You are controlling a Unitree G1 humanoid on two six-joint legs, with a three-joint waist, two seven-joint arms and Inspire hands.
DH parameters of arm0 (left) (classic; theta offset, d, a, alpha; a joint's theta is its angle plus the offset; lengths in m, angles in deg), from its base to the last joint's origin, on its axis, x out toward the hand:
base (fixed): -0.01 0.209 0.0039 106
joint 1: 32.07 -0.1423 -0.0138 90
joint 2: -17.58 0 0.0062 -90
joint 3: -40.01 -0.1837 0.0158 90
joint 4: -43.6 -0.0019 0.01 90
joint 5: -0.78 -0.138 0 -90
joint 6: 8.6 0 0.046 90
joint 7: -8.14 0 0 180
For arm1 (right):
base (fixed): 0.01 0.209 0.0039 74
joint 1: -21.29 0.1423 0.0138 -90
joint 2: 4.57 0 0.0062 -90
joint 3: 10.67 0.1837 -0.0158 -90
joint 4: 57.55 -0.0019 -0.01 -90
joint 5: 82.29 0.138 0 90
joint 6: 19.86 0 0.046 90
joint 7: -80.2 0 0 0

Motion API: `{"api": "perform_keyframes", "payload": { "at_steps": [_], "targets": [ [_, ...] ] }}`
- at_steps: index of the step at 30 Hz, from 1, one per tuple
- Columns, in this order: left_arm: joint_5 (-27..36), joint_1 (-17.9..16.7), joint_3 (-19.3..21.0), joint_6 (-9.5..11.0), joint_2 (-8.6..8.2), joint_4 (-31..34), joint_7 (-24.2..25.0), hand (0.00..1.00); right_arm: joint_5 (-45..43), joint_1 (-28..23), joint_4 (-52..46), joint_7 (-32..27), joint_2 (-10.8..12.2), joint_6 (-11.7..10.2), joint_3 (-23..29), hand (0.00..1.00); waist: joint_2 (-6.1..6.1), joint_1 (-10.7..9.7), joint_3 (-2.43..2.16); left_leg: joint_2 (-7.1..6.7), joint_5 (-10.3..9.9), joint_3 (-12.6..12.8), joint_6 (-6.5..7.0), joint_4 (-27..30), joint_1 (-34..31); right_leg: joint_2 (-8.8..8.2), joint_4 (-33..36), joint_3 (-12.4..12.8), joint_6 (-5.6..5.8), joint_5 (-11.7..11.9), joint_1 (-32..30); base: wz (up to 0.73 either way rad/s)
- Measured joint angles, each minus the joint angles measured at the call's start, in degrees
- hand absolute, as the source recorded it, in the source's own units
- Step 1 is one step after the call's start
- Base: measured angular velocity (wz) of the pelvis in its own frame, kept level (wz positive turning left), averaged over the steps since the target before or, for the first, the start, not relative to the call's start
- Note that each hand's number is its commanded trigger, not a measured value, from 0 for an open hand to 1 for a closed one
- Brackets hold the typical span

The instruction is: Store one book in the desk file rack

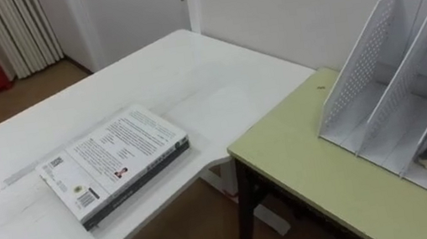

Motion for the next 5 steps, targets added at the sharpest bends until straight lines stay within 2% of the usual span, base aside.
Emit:
{"api": "perform_keyframes", "payload": {
  "at_steps": [5],
  "targets": [
    [-4.04, 0.43, 0.93, -0.34, -0.04, 0.23, -0.62, 0.0, 5.03, -0.11, 2.3, -1.13, -0.02, 0.25, 0.04, 0.0, 0.41, -0.77, 0.01, 0.0, 0.0, 0.13, 0.0, -0.06, 0.14, 0.01, -0.03, 0.21, -0.03, -0.08, -0.05, 0.0]
  ]
}}
